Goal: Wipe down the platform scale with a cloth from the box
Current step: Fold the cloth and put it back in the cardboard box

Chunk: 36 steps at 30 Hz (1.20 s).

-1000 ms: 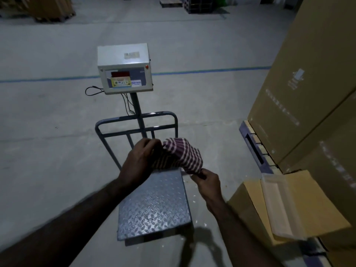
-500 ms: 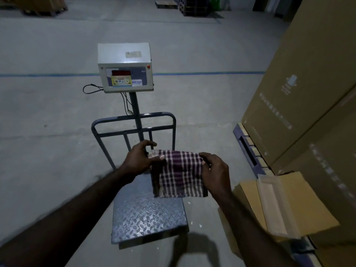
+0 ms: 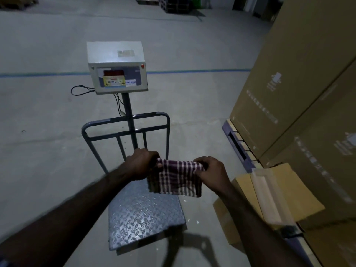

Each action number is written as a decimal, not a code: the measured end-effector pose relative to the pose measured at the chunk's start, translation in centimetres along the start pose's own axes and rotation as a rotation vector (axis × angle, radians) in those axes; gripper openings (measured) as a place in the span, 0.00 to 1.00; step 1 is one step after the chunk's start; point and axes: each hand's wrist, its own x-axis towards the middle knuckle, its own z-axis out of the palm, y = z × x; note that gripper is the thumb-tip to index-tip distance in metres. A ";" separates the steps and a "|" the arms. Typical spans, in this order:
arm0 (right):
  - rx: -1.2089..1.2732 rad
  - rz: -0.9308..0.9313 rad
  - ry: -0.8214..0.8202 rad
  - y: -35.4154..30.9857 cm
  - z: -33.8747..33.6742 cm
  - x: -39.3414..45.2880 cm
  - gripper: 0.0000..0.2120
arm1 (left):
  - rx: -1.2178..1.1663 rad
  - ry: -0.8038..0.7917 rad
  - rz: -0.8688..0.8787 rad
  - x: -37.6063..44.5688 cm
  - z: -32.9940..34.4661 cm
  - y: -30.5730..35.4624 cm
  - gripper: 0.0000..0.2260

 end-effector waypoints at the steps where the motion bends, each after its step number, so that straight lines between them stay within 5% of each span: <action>1: -0.027 -0.013 -0.018 0.0 0.0 -0.2 0.14 | 0.034 -0.023 0.021 0.2 0.1 -0.2 0.12; 7: -0.047 -0.049 0.070 2.4 -0.1 -1.0 0.06 | 0.072 -0.017 0.151 2.8 1.9 -0.3 0.06; 12: 0.581 0.303 0.160 5.5 -2.8 -3.0 0.09 | -0.647 -0.144 0.011 4.8 2.0 4.7 0.12; 16: 0.764 0.476 0.228 10.4 -5.5 -4.9 0.08 | -0.957 -0.201 -0.032 7.5 4.9 10.5 0.11; 21: 0.800 0.470 0.235 18.2 -9.8 -5.9 0.20 | -0.956 -0.221 -0.028 13.8 10.6 18.5 0.18; 25: 0.655 0.501 0.390 24.9 -13.7 -6.4 0.14 | -0.928 -0.493 0.085 18.2 13.4 23.9 0.14; 31: 0.852 0.580 0.370 32.6 -18.5 -7.1 0.10 | -0.838 -0.481 0.114 24.6 19.1 30.6 0.01; 36: 1.059 0.668 0.397 38.9 -20.0 -7.6 0.07 | -0.744 -0.858 0.050 28.5 24.3 33.6 0.12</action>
